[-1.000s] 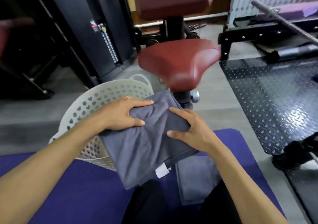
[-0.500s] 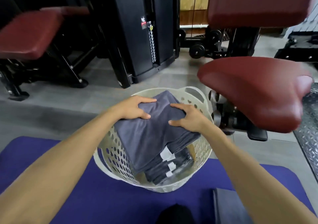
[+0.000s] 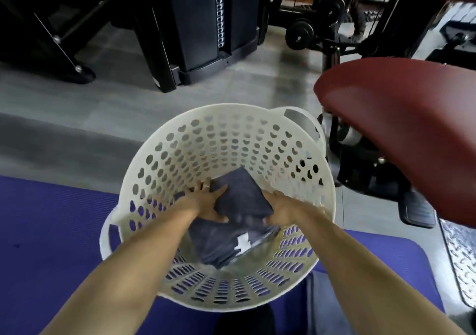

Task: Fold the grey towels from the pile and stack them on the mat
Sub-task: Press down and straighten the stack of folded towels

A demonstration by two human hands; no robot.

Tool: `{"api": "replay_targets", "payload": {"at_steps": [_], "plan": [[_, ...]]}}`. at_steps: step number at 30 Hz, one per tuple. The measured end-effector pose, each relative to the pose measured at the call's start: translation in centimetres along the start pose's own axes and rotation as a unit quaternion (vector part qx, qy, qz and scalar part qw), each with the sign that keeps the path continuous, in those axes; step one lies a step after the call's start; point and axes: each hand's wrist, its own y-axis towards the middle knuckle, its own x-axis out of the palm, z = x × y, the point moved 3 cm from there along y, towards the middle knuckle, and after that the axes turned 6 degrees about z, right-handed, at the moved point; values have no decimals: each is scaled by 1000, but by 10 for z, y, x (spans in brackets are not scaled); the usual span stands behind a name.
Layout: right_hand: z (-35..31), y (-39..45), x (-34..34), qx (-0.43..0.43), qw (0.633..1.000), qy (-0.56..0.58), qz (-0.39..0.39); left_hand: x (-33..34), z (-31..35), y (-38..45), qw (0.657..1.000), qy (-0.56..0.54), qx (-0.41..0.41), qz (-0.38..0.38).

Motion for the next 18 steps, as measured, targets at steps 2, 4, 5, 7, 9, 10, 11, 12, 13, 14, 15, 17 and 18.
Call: {"api": "replay_targets", "payload": {"at_steps": [2,4,5,7,9,10,11,12,13,14,15,17,18], "plan": [[4,-2,5,-2,1000,19,-3,10,2,7,1000,-19,6,22],[6,-7,7,-6,998,55,16,9,-1,11,999,-19,15,42],[6,-9,7,-8,996,79,33,10,-3,10,999,-15,15,45],[2,-11,4,-17,989,129,68,16,-4,7,999,0,18,50],[-1,-12,4,-18,981,171,87,23,-4,3,998,16,12,54],[-1,-15,4,-20,976,193,97,25,-4,2,998,21,7,51],[-2,-19,3,-21,971,213,107,24,-2,1,999,23,0,45],[-3,-25,1,-23,966,228,120,19,1,-1,999,25,-6,42],[-3,-31,-2,-27,962,238,133,13,4,-4,999,26,-7,44],[-3,-39,-5,-31,958,248,144,5,9,-9,998,25,-4,49],[-4,-48,-9,-38,953,257,157,-4,14,-15,998,14,4,59],[-4,-74,-21,-60,936,281,205,-21,26,-31,993,-48,25,101],[-2,-90,-27,-69,922,297,239,-30,32,-42,986,-101,38,129]]}}
